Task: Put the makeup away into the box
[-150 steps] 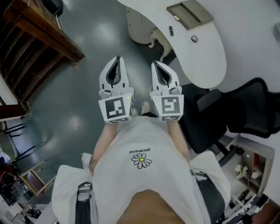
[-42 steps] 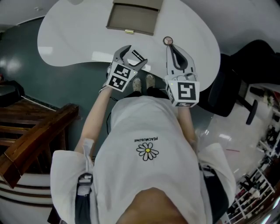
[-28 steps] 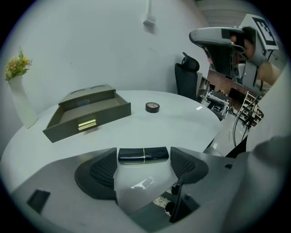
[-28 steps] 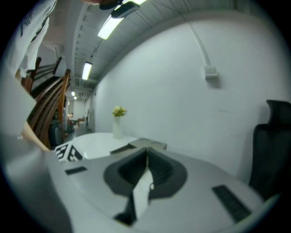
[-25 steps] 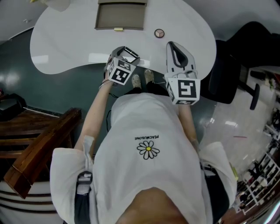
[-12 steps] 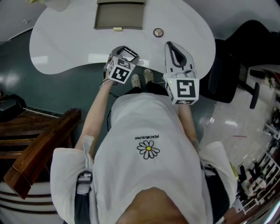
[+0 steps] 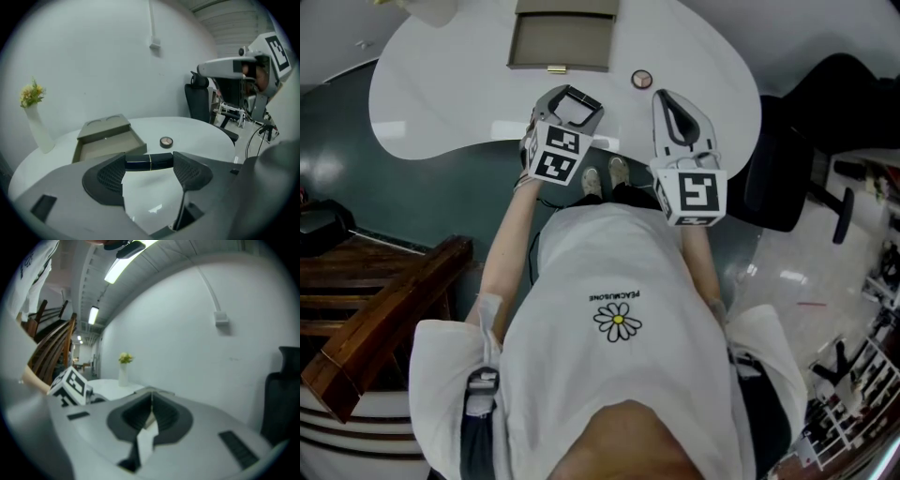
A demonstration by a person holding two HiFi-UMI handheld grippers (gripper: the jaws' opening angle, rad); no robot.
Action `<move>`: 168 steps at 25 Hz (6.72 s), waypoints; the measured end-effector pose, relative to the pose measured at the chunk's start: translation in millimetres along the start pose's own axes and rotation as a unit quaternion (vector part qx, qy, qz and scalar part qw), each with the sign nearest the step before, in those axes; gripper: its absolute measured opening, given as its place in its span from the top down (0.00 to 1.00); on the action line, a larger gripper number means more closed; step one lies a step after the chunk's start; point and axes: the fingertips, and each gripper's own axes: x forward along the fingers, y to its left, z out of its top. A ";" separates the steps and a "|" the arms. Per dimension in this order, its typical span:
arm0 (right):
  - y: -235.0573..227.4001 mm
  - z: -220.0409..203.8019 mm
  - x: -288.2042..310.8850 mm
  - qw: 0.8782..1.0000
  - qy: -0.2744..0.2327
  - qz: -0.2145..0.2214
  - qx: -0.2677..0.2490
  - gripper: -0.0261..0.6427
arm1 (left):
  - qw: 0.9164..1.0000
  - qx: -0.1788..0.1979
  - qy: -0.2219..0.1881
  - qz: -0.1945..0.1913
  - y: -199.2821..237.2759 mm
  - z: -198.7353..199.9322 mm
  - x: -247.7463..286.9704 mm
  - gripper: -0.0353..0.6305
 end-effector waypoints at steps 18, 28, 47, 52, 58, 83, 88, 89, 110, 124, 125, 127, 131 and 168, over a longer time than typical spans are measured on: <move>14.0 34.0 9.5 0.998 -0.054 0.041 -0.008 0.92 | 0.922 -0.062 -0.323 0.204 38.7 139.3 -157.9 0.45; 13.3 32.1 16.7 0.998 -0.048 0.046 -0.009 0.92 | 0.934 -0.030 -0.299 0.193 57.9 142.2 -138.0 0.45; -23.0 -32.3 26.5 0.998 0.032 -0.004 0.050 0.92 | 0.992 -0.092 0.034 0.078 123.9 66.9 135.2 0.45; -29.8 -45.2 24.9 0.997 0.050 -0.013 0.052 0.92 | 0.988 -0.106 0.074 0.079 135.4 46.7 162.2 0.45; -43.2 -57.3 20.7 0.996 0.065 -0.029 0.050 0.92 | 0.986 -0.123 0.085 0.070 141.1 41.6 170.1 0.45; -21.6 17.2 53.3 0.999 -0.023 0.038 -0.020 0.92 | 0.985 -0.127 -0.049 0.107 149.0 125.1 77.3 0.45; 1.6 31.8 54.8 0.997 -0.036 0.063 -0.028 0.92 | 0.973 -0.129 -0.153 0.118 135.2 161.5 -9.7 0.45; 6.5 33.7 55.1 0.997 -0.038 0.068 -0.029 0.92 | 0.969 -0.131 -0.173 0.121 129.8 165.2 -27.1 0.45; 52.1 50.9 43.1 0.990 -0.062 0.121 -0.022 0.92 | 0.891 -0.122 -0.324 0.293 69.2 119.8 -186.5 0.92; -13.2 26.9 8.1 0.999 -0.049 0.015 0.018 0.92 | 0.948 -0.058 -0.304 0.078 11.4 162.1 -90.6 0.66; -19.8 22.5 4.0 0.999 -0.046 0.004 0.026 0.92 | 0.954 -0.048 -0.291 0.054 2.7 158.4 -71.4 0.62; -31.7 12.6 -6.7 0.998 -0.036 -0.020 0.042 0.92 | 0.969 -0.041 -0.242 0.016 -11.5 139.6 -28.7 0.56; -59.1 -9.8 -25.3 0.996 -0.018 -0.064 0.063 0.92 | 0.991 -0.040 -0.125 -0.033 -31.7 92.2 52.1 0.49; -99.4 -60.6 -58.2 0.985 0.015 -0.126 0.118 0.92 | 0.995 0.016 -0.006 -0.094 -55.4 90.7 132.1 0.59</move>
